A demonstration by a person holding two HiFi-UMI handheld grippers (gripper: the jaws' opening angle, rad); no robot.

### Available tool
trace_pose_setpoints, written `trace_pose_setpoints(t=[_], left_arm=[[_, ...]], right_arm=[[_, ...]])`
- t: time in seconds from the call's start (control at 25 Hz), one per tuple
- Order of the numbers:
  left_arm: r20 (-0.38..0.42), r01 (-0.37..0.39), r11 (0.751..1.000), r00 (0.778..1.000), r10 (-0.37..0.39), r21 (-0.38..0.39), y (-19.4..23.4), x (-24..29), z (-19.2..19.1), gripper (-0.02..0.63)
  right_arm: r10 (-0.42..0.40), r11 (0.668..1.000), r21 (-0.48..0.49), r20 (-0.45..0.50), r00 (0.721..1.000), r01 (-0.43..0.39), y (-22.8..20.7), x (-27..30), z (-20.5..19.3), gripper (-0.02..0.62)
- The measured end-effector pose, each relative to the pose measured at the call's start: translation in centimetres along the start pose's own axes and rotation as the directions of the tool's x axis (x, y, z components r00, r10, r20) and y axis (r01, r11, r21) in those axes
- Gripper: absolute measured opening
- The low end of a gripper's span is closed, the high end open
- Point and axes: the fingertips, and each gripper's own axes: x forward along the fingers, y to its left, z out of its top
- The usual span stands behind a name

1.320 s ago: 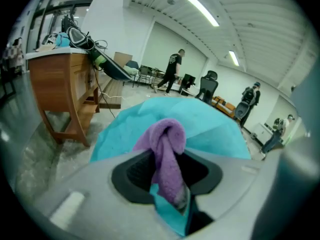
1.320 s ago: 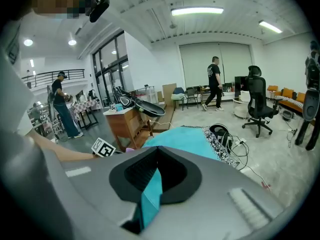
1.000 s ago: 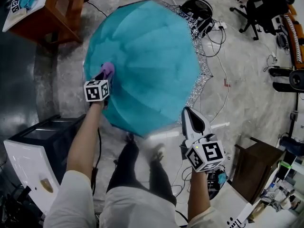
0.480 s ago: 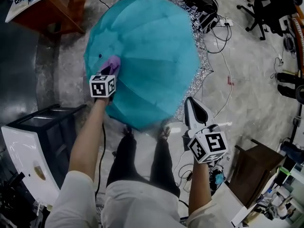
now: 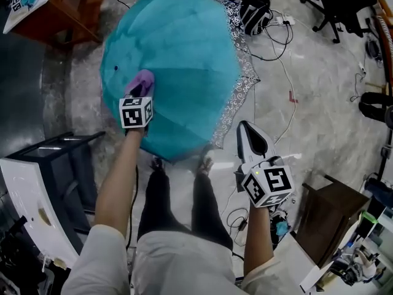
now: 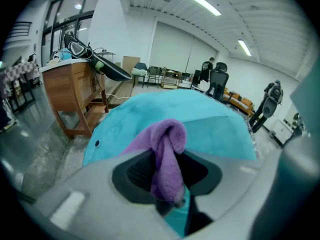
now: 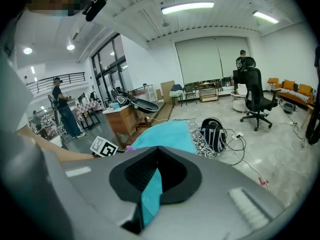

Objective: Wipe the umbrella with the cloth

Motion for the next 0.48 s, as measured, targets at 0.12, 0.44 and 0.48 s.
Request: trace_pose_setpoints(t=[0.12, 0.44, 0.48], left_arm=[[0.011, -0.010, 1.000, 1.000, 0.010, 0.005, -2.4, 0.0, 0.1, 0.123], [0.022, 0.051, 0.999, 0.998, -0.050, -0.017, -9.4, 0.7, 1.5, 0.123], [0.025, 0.060, 0.998, 0.998, -0.060, -0.018, -10.3, 0.9, 1.7, 0.121]], right_arm=[[-0.002, 1.000, 0.019, 0.003, 1.000, 0.002, -1.6, -1.8, -0.3, 0.004], [-0.006, 0.997, 0.075, 0.019, 1.000, 0.004, -5.8, -5.2, -0.6, 0.004], [-0.008, 0.997, 0.081, 0.021, 1.000, 0.006, -6.3, -5.5, -0.6, 0.004]])
